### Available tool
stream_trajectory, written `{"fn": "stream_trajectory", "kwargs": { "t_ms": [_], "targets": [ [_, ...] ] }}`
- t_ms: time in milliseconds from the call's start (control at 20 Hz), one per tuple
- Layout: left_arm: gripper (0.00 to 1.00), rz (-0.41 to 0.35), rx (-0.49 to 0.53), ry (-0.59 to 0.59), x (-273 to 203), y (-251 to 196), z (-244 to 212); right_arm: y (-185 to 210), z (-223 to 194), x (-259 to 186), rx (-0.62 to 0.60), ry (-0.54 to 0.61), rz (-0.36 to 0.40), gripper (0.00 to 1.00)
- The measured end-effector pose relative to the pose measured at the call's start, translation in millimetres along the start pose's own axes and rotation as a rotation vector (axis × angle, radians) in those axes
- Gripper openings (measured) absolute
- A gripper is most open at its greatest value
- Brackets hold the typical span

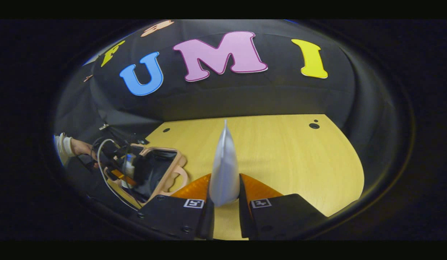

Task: First open the suitcase, pack the skin care products into it, and then close the suitcase.

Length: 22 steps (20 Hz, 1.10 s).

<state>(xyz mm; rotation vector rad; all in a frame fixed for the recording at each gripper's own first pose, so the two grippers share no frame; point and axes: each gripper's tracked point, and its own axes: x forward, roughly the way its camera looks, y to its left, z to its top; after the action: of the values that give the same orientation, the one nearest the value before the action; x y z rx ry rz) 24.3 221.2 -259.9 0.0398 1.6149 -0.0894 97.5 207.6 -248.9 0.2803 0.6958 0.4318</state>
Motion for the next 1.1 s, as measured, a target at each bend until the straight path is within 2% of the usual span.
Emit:
{"fn": "stream_trajectory", "kwargs": {
  "t_ms": [100,150,200,250,400,700,750,800,850,1100],
  "targets": [
    [0.55,-0.018,-0.016,0.043,10,5,-1,19,2,-1,0.033,-0.005,0.018,0.32],
    [0.56,-0.017,-0.028,0.060,15,8,-2,22,1,-4,0.024,-0.009,0.012,0.32],
    [0.55,-0.016,-0.035,0.068,20,11,0,25,-1,-7,0.003,-0.010,0.002,0.28],
    [0.56,-0.018,-0.044,0.071,24,13,2,25,-4,-9,-0.018,-0.009,-0.012,0.32],
    [0.57,-0.049,-0.075,0.087,35,8,3,21,-21,-15,-0.033,0.018,-0.045,0.32],
    [0.62,-0.049,-0.053,0.057,34,7,8,25,-34,-19,-0.022,0.036,-0.079,0.31],
    [0.66,-0.056,-0.052,0.043,31,4,7,28,-35,-18,-0.025,0.042,-0.077,0.32],
    [0.67,-0.052,-0.047,0.025,28,3,9,32,-36,-17,-0.027,0.051,-0.073,0.32],
    [0.79,-0.041,-0.034,-0.006,25,5,10,39,-36,-14,-0.030,0.060,-0.062,0.32],
    [0.84,0.065,0.043,-0.352,-19,10,33,95,-45,13,-0.039,0.169,0.067,0.32]
  ]
}}
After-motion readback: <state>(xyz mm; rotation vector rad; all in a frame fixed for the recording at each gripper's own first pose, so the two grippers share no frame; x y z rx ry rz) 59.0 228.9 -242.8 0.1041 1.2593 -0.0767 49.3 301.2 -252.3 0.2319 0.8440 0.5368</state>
